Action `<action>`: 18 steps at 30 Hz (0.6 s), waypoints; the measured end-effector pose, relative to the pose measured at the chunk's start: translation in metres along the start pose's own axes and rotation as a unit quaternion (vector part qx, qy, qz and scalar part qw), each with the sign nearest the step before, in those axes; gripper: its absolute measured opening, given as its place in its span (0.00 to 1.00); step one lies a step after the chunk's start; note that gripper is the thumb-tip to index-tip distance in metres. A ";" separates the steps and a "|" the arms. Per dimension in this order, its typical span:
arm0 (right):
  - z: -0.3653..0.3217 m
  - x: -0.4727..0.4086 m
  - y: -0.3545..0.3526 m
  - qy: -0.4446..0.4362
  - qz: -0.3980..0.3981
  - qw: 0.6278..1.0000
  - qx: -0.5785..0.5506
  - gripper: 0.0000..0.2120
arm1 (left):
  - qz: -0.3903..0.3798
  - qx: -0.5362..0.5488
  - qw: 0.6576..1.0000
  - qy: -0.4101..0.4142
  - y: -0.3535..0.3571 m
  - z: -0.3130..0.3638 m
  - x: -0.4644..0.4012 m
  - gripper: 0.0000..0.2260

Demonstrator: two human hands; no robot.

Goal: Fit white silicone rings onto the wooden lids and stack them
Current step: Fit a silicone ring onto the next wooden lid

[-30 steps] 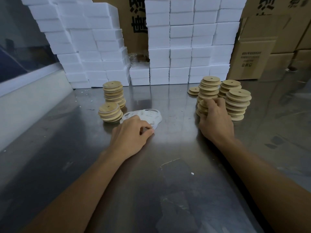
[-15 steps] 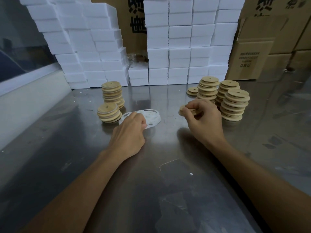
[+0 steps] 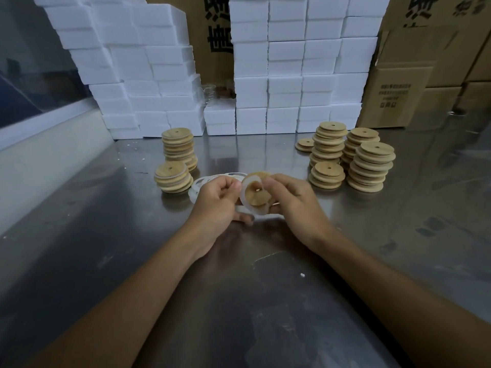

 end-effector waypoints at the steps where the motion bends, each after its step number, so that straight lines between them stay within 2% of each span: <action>1: -0.001 0.001 0.002 -0.011 -0.004 1.000 0.016 0.13 | 0.004 0.006 1.000 -0.001 0.001 -0.001 0.000 0.09; 4: 0.000 0.003 0.006 -0.022 -0.007 0.999 0.043 0.16 | 0.027 0.005 1.000 -0.005 0.001 -0.004 -0.001 0.09; 7: 0.006 0.002 0.004 -0.015 -0.002 0.999 0.052 0.12 | 0.043 0.000 0.999 -0.009 0.000 -0.006 -0.002 0.10; 14: 0.011 -0.001 0.000 -0.067 0.031 0.991 0.115 0.06 | 0.038 0.070 0.997 -0.023 0.004 -0.003 0.000 0.08; 18: 0.012 0.000 0.000 -0.080 0.026 0.988 0.128 0.03 | 0.028 0.070 0.997 0.014 0.004 0.001 0.005 0.05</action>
Point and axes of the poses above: each hand's wrist, its own x-axis away from the middle knuckle, its own y-axis out of the palm, z = x × y, the point moved 3 cm from there along -x, towards the middle knuckle, and after that the axes turned 9 degrees about -x, right-handed, at the moved point
